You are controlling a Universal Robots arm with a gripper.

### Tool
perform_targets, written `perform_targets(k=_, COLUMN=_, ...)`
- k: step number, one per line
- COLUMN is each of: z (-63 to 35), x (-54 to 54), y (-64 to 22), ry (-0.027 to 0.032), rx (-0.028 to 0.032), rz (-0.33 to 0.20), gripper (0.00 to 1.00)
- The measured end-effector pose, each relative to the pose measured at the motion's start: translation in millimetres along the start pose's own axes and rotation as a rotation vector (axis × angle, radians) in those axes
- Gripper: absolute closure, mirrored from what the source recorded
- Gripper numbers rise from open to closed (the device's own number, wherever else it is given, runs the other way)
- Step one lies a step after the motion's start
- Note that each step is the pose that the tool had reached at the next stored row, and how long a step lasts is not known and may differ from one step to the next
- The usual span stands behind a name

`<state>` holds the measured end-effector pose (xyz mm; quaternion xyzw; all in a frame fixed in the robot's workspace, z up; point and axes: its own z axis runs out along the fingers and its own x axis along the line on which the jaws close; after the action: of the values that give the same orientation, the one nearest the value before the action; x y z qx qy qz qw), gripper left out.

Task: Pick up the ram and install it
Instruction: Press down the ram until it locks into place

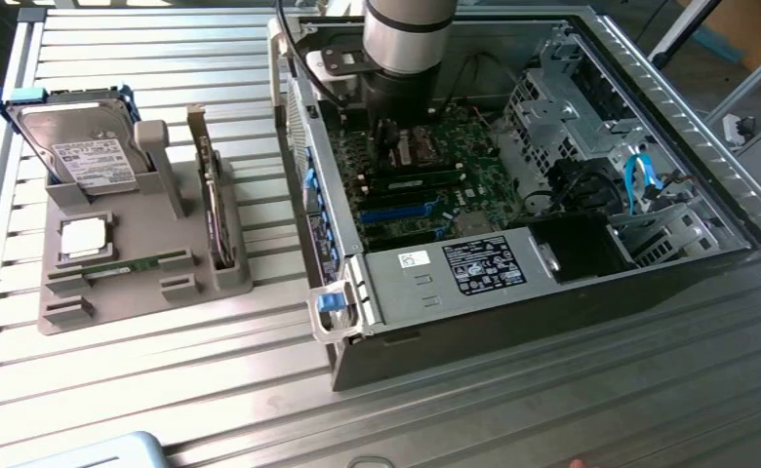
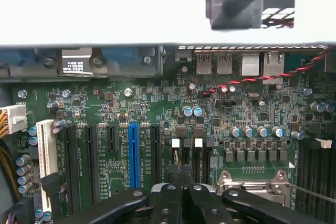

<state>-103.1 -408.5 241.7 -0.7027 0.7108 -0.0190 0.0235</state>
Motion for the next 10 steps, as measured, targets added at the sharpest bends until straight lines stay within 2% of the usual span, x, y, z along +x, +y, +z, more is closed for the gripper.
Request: perform_targets(k=10, z=2.5, x=0.0, y=1.5, ry=-0.0002, rx=0.0001, rz=0.000, gripper=0.90)
